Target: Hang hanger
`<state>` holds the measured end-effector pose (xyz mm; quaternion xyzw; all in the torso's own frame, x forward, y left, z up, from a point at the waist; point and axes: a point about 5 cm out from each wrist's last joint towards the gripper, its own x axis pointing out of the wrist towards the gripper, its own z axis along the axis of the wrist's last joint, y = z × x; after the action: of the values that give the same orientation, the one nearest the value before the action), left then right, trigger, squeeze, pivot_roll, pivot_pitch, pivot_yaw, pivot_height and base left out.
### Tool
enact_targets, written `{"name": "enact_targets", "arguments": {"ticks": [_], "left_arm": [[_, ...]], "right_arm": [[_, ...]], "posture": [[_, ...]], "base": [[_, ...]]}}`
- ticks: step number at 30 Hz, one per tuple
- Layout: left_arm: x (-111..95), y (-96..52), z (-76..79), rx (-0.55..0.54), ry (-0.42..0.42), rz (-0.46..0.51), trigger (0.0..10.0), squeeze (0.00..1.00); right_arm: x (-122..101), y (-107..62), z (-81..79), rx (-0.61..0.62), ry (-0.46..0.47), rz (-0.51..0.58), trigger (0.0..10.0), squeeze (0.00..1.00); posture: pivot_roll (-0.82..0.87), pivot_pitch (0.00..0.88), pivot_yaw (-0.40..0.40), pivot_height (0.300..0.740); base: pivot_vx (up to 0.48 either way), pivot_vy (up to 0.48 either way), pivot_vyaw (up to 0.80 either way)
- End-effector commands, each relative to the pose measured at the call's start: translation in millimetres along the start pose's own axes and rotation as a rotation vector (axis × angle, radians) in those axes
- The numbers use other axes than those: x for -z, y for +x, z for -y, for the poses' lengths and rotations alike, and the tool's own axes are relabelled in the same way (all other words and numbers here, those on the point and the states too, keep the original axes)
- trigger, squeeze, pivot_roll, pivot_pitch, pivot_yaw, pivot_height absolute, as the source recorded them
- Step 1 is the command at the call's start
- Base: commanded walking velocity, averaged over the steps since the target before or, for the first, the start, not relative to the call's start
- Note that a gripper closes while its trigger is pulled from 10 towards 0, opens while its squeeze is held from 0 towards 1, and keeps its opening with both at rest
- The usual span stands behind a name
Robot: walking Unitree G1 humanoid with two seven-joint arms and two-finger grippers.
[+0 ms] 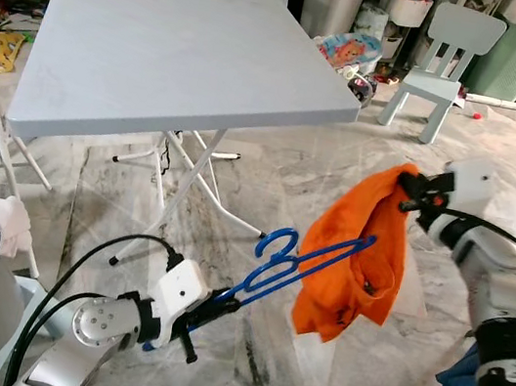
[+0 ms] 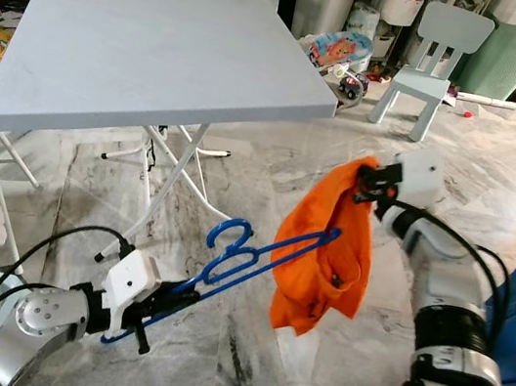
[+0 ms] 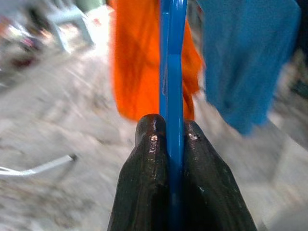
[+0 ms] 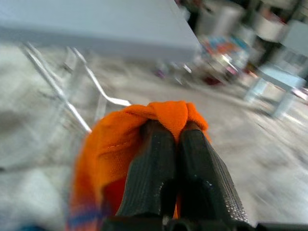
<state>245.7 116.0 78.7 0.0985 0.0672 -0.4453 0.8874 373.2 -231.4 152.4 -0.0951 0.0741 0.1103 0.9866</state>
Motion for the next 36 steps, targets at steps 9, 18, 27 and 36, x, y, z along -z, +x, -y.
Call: {"name": "enact_targets", "arguments": {"ticks": [9,18,27,36], "left_arm": [[-6,-4.1,-10.1,-0.292,-0.121,0.12,0.0,0.0],[4,-3.4,-23.8,-0.677,-0.21,0.038,10.0,0.0],[0,-22.1,-41.5,-0.942,-0.171,0.017,10.0,0.0],[1,-18.6,-42.3,-0.89,-0.205,0.018,10.0,0.0]], "right_arm": [[17,-4.9,14.1,0.348,0.095,-0.032,0.0,0.0],[2,-0.1,-46.3,0.045,0.176,0.12,0.0,0.0],[-12,-15.0,-73.4,0.025,0.147,0.269,0.0,0.0],[10,-27.1,-68.8,0.137,0.17,0.231,0.0,0.0]], "posture": [[0.03,0.042,-0.058,0.74],[0.05,0.043,-0.051,0.74],[0.08,0.022,-0.026,0.74],[0.1,0.0,0.02,0.74]], "base": [[0.0,0.0,0.0],[0.0,0.0,0.0],[0.0,0.0,0.0],[0.0,0.0,0.0]]}}
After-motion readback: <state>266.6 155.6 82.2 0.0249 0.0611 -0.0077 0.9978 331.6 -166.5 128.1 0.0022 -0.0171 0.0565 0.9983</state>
